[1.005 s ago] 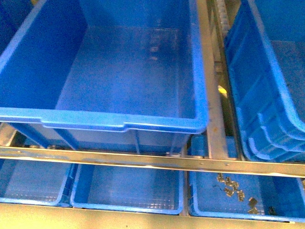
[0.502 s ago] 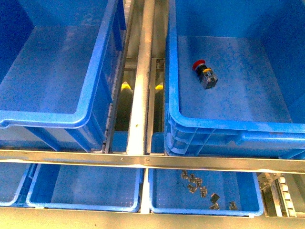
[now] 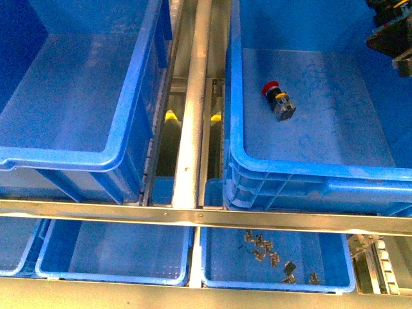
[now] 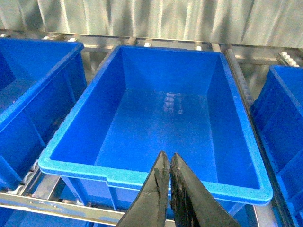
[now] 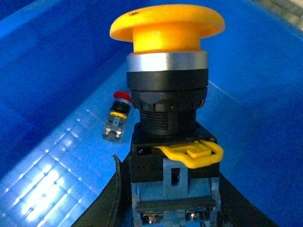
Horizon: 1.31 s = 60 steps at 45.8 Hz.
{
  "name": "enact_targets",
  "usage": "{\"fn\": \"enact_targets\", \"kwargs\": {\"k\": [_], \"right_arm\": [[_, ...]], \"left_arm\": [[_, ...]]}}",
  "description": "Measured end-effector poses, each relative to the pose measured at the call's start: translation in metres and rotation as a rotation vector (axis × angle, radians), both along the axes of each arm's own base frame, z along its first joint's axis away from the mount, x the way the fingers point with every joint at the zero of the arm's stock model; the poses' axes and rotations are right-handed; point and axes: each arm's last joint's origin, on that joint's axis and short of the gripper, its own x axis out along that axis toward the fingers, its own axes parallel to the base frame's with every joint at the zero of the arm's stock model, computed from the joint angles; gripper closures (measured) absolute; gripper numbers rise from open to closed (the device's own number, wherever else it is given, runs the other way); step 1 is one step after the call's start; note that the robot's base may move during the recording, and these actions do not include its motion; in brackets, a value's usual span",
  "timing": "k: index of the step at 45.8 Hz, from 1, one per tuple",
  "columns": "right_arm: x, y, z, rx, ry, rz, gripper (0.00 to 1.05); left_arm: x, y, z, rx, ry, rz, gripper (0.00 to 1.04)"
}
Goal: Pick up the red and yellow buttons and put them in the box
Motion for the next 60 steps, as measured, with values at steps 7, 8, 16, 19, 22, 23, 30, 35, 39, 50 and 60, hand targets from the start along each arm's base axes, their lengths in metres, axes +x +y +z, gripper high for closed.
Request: {"fn": "enact_targets", "kwargs": {"k": [7,8,16,19,22,23,30,35,39,50,60], "right_arm": [[0.031,0.006,-0.01,0.049,0.046,-0.053,0.78],[0.037,0.007,-0.012,0.061,0.056,-0.065,0.78],[0.088,0.013,-0.031,0.13,0.14,-0.195,0.78],[0.106,0.014,-0.039,0.158,0.185,-0.247,0.78],[0.12,0.015,-0.046,0.176,0.229,-0.3,0.78],[0.124,0.014,-0.049,0.188,0.243,-0.316,0.78],[0.144,0.022,-0.064,0.228,0.33,-0.398,0.78],[0.146,0.033,-0.07,0.239,0.371,-0.405,0.78],[0.145,0.042,-0.073,0.236,0.403,-0.389,0.78],[0.141,0.061,-0.086,0.177,0.427,-0.377,0.78],[0.141,0.061,-0.094,0.152,0.434,-0.398,0.49]], "left_arm": [[0.0,0.0,0.0,0.0,0.0,0.0,1.02],[0.0,0.0,0.0,0.0,0.0,0.0,1.02],[0.0,0.0,0.0,0.0,0.0,0.0,0.91],[0.0,0.0,0.0,0.0,0.0,0.0,0.79],[0.0,0.0,0.0,0.0,0.0,0.0,0.68],[0.0,0.0,0.0,0.0,0.0,0.0,0.65],[0.0,0.0,0.0,0.0,0.0,0.0,0.35],[0.0,0.0,0.0,0.0,0.0,0.0,0.18],[0.0,0.0,0.0,0.0,0.0,0.0,0.07],[0.0,0.0,0.0,0.002,0.0,0.0,0.08],[0.0,0.0,0.0,0.002,0.0,0.0,0.08]]}}
